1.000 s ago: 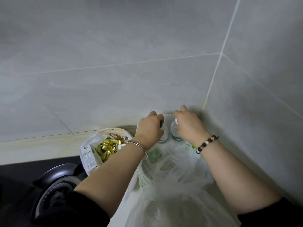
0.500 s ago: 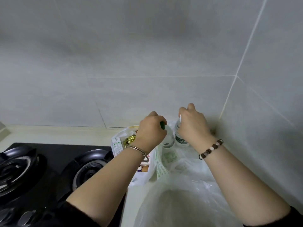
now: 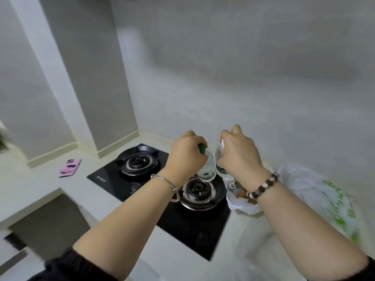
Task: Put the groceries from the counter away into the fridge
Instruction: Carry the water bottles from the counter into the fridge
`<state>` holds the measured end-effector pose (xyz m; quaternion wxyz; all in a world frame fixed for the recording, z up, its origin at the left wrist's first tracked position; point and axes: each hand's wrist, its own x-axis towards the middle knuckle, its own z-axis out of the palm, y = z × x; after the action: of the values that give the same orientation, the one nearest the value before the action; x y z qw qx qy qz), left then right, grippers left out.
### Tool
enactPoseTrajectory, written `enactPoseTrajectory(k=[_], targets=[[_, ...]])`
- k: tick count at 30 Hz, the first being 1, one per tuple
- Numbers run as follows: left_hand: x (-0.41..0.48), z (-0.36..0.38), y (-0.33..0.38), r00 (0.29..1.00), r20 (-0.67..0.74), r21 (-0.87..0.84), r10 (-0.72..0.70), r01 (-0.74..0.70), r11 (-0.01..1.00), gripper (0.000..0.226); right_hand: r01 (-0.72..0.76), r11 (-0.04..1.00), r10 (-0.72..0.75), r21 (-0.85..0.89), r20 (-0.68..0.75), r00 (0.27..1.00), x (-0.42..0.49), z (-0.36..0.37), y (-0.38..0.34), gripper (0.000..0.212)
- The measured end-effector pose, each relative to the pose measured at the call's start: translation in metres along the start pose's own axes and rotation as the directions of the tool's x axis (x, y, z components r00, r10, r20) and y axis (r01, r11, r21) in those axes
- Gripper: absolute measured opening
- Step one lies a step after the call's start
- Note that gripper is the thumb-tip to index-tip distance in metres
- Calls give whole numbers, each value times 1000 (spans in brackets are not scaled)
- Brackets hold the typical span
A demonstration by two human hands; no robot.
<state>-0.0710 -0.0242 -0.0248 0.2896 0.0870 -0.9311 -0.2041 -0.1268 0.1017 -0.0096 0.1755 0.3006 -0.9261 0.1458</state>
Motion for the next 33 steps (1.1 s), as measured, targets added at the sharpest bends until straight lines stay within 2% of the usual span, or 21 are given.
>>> enactPoseTrajectory(k=[4,8,12,15,20,24,29,33], targets=[[-62,-77,-45,986,-98,97,-137,146,984,19,180,976,-185,119,38,982,-25,1,-93,14],[-137,-152,-85,946,-200,202,-256,295,934,18,345,912,-369,221,79,926,-59,4,-184,15],[-217,-217,-116,872,-307,284,-382,467,837,17,537,786,-584,307,81,808,-102,10,-275,14],[-281,-257,-132,784,-392,314,-481,606,731,13,646,661,-718,381,70,693,-140,14,-339,16],[-377,-309,-139,578,-545,296,-608,811,505,11,774,404,-897,487,47,439,-204,20,-425,14],[-438,-332,-127,366,-668,240,-648,930,279,15,821,178,-978,542,8,207,-248,23,-478,15],[-490,-340,-102,82,-784,111,-616,994,-8,17,789,-124,-992,602,-79,-95,-297,16,-518,16],[-513,-330,-73,-158,-831,-48,-534,975,-215,15,695,-367,-927,618,-177,-331,-324,10,-528,16]])
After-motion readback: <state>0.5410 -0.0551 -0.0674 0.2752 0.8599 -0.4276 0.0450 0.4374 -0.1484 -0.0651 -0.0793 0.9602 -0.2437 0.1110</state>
